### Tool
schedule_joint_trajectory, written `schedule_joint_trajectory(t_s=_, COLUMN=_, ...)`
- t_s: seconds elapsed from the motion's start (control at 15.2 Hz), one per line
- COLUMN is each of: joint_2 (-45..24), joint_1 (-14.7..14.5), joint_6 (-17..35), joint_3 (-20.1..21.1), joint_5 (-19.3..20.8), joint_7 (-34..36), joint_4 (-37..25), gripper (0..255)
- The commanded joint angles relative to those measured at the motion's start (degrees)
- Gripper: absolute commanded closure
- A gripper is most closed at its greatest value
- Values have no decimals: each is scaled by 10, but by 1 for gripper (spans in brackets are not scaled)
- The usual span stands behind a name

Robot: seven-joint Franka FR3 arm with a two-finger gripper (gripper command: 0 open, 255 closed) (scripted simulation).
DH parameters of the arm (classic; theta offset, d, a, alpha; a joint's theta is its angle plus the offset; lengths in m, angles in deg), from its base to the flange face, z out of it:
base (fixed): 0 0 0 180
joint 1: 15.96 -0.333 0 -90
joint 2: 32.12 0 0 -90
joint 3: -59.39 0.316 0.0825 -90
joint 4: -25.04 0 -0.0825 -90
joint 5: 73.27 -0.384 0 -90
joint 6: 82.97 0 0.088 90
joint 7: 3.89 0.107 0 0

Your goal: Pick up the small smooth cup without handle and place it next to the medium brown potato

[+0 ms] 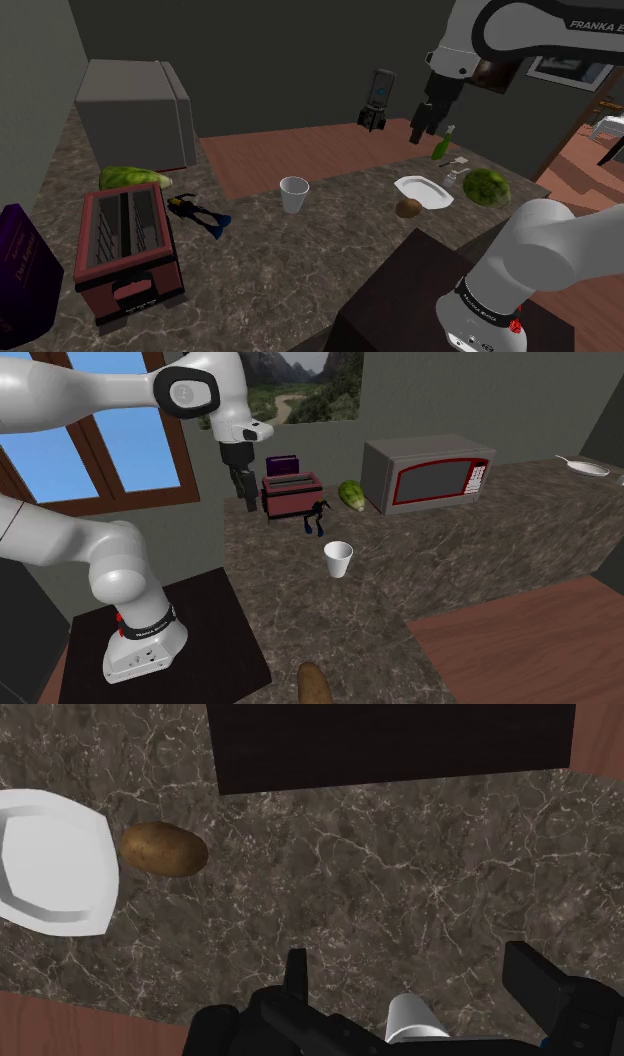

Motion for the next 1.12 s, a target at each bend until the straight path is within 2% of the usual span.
schedule_joint_trajectory(t_s=0.0, joint_2=0, joint_1=0, joint_6=0, joint_3=0, joint_5=0, joint_7=0, joint_4=0, gripper=0)
schedule_joint_trajectory(t_s=0.53, joint_2=-134, joint_1=-4, joint_6=158, joint_3=-21, joint_5=-27, joint_7=15, joint_4=21, gripper=0)
schedule_joint_trajectory(t_s=1.06, joint_2=-301, joint_1=-15, joint_6=295, joint_3=-41, joint_5=-75, joint_7=8, joint_4=-10, gripper=0)
